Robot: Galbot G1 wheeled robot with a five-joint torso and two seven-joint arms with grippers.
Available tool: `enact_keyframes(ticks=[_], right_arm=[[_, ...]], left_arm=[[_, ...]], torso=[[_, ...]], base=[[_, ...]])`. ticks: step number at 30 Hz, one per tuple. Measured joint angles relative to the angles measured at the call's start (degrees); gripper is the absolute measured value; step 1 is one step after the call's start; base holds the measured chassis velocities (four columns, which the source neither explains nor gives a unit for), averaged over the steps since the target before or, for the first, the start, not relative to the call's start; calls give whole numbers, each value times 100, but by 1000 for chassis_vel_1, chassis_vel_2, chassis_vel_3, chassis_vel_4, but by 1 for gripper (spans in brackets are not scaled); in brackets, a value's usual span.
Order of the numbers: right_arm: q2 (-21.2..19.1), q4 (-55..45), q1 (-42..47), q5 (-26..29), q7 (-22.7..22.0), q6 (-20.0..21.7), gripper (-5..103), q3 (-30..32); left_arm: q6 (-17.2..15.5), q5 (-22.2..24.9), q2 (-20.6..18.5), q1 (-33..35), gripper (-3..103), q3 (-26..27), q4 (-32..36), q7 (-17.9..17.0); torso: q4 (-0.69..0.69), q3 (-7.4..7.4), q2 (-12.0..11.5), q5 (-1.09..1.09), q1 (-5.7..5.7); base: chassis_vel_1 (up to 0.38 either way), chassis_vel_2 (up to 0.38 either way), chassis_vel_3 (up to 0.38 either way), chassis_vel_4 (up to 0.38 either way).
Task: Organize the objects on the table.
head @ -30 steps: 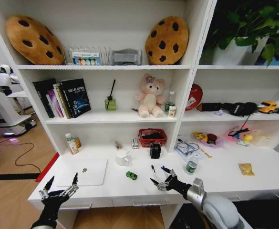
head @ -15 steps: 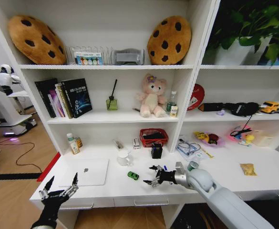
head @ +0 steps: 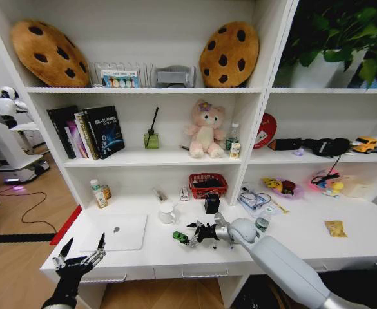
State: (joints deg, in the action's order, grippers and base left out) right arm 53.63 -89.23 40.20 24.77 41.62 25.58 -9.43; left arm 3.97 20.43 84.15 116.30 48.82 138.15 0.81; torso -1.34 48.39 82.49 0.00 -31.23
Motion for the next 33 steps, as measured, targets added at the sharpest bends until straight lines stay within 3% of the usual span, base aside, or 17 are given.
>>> enact_keyframes(ticks=[2,4,7,8,13,25,27,33], right_arm=[[41,71,-86,-4,-23,-7,82,-112],[62,101,-126,-2,-65,-30,79,-189],[94,129,-160,9,-147,-39,81,-291],[126,150,-163,11,-201,-40,87,-337],[175,198,-141,-5,-282,-42,95,-379],[222,287,-105,-30,-431,-101,89,-429],[222,292,-128,-17,-493,-128,79,-470],[204,284,-145,-6,-497,-143,76,-517]], left_arm=[[0,0,0,0,100,0,0,1],[1,0,0,0,100,0,0,2],[0,0,0,0,100,0,0,3],[0,0,0,0,100,0,0,3],[0,0,0,0,100,0,0,4],[0,0,0,0,100,0,0,4],[0,0,0,0,100,0,0,4],[0,0,0,0,100,0,0,4]], torso=[[-1,0,0,0,0],[0,0,0,0,0],[0,0,0,-1,0],[0,0,0,0,1],[0,0,1,0,0],[-1,-1,1,0,1],[-1,-1,1,0,1],[-1,-1,1,0,1]], base=[[0,0,0,0],[0,0,0,0],[0,0,0,0],[0,0,0,0],[0,0,0,0],[0,0,0,0],[0,0,0,0],[0,0,0,0]])
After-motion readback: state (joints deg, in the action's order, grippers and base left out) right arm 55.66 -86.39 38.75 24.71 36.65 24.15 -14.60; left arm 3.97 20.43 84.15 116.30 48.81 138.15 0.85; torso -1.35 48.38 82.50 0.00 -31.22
